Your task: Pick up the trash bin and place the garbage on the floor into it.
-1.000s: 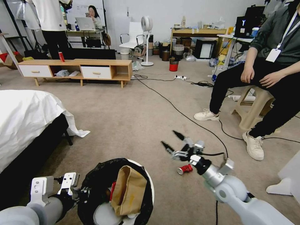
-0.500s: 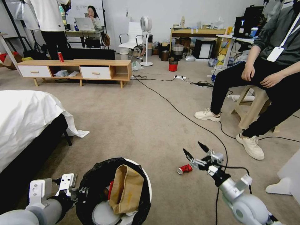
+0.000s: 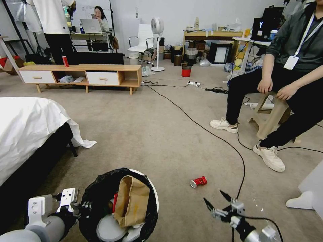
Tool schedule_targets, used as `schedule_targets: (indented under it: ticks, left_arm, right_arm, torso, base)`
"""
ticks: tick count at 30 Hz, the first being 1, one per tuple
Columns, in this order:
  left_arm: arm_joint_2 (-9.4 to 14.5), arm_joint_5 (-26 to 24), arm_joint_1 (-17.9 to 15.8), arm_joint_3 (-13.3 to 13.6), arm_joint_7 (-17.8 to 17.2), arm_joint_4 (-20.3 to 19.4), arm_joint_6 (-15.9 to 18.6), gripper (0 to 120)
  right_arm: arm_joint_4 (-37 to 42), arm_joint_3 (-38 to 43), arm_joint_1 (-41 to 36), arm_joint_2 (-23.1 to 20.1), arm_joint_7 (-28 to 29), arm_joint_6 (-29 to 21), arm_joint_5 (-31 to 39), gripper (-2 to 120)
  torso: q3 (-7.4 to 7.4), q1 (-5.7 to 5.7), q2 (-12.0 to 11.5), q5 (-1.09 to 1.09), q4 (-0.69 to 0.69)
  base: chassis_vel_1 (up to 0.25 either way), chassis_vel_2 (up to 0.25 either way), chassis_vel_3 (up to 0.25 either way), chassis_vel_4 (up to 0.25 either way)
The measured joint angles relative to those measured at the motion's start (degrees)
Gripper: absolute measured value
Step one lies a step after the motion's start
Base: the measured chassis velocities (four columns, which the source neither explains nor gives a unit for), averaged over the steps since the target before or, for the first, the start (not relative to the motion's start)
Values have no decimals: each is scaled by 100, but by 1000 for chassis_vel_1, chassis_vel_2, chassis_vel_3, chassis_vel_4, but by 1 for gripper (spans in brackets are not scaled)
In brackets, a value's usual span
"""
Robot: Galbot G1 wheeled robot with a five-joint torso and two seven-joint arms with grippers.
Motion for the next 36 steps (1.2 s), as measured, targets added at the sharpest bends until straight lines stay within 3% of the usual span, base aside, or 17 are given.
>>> schedule_targets:
  ticks: [5, 13, 36]
  left_arm:
    - [-38, 13, 11, 13, 6, -11, 0, 1]
    - [-47, 48, 20, 43, 8, -15, 0, 1]
    - [21, 21, -29, 20, 25, 0, -1, 1]
  right_arm:
    - [-253, -76, -75, 331, -228, 95, -397, 100]
    - [-459, -120, 30, 481, -468, 145, -440, 100]
    - [-546, -226, 107, 447, -502, 142, -395, 100]
  torso:
    - [0, 0, -2, 0, 2]
    - [1, 0, -1, 0, 2]
    - [1, 0, -2, 0, 1]
  base:
    - [0, 0, 0, 0]
    - [0, 0, 0, 0]
    - [-7, 8, 6, -5]
